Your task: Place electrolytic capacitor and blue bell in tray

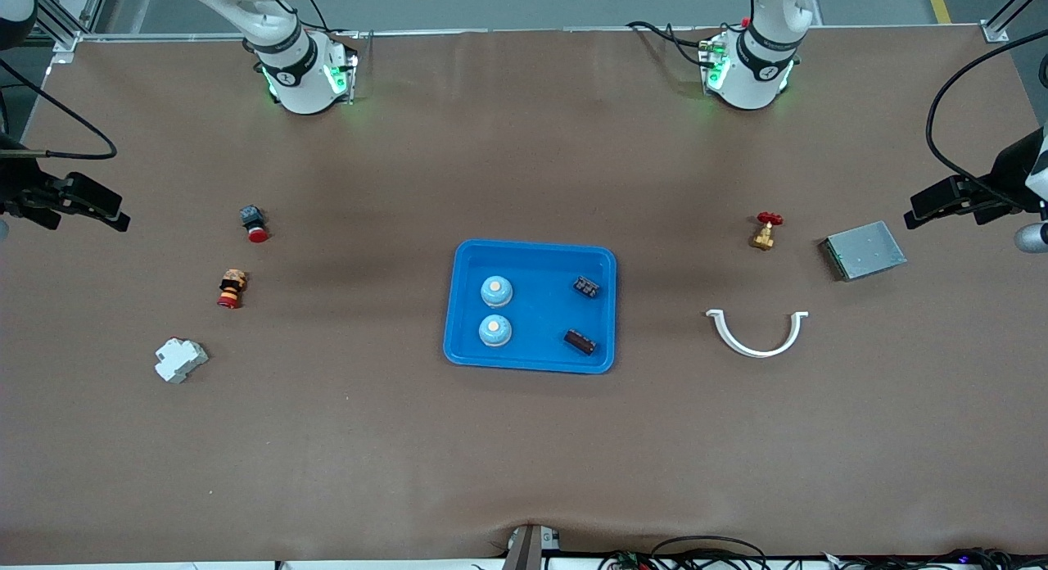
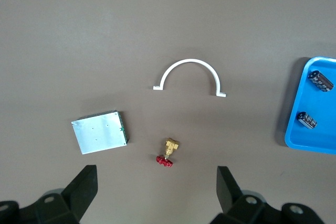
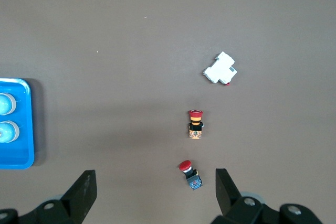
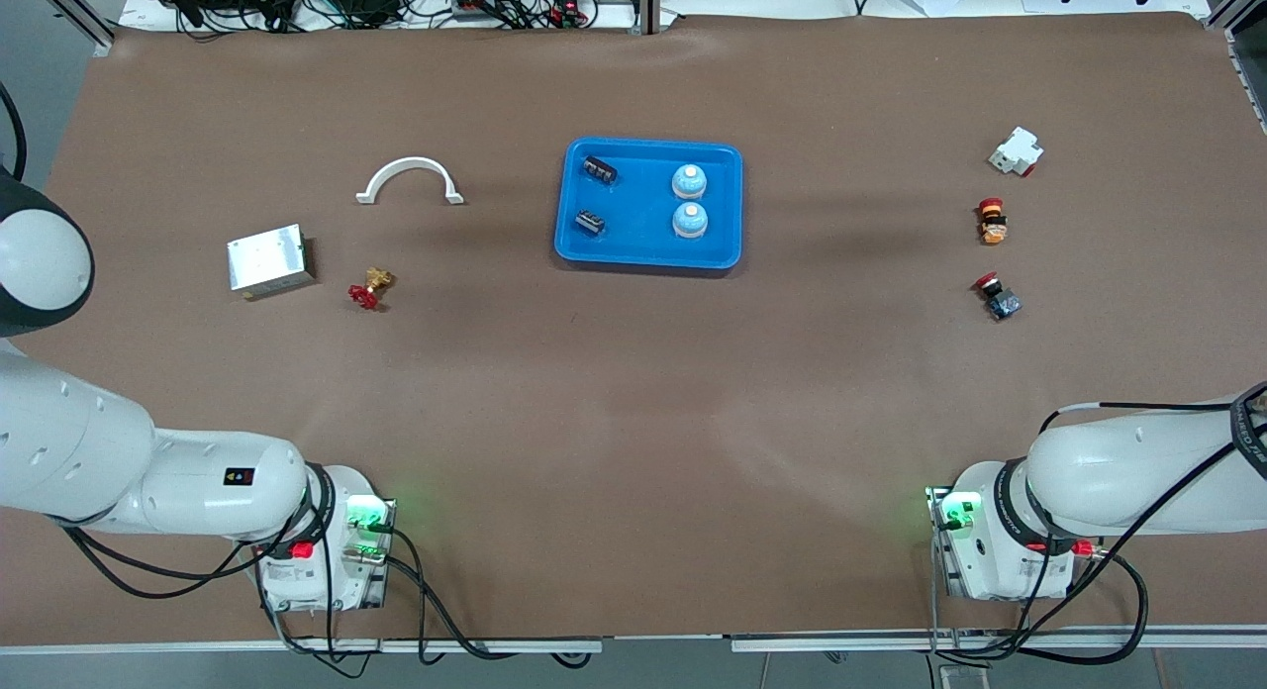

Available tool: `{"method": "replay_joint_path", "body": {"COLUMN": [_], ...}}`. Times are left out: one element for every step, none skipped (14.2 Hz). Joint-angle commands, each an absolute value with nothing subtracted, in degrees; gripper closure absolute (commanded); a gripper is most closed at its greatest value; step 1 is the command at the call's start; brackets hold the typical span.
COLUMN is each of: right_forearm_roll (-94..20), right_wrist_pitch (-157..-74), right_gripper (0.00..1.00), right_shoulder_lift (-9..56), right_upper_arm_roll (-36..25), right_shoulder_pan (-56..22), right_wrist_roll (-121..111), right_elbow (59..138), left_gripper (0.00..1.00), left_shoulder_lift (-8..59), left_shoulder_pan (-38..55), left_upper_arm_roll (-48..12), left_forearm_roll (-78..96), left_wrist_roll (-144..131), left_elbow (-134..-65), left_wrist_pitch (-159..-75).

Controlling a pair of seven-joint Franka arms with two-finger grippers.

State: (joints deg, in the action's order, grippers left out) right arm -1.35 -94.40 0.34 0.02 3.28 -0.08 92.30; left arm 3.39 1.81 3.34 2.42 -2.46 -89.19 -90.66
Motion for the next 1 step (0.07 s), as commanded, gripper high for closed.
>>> {"method": "replay_joint_path", "body": {"right_forearm_roll": [-0.8], "right_wrist_pitch": [-95.0], "right_gripper": [0.00], "right_shoulder_lift": [-1.4], "right_upper_arm_roll": [0.4], "right_shoulder_pan": [3.3], "right_wrist_roll": [0.1], "right_elbow": [94.2], "left_gripper": [0.00], "left_shoulder_lift": [3.3], "left_shoulder_pan": [2.2], "left_upper_arm_roll": [3.8], "left_forearm_roll": [2.0], "left_wrist_roll": [-2.4], "left_elbow": [-88.4], "left_wrist_pitch": [-89.4]}}
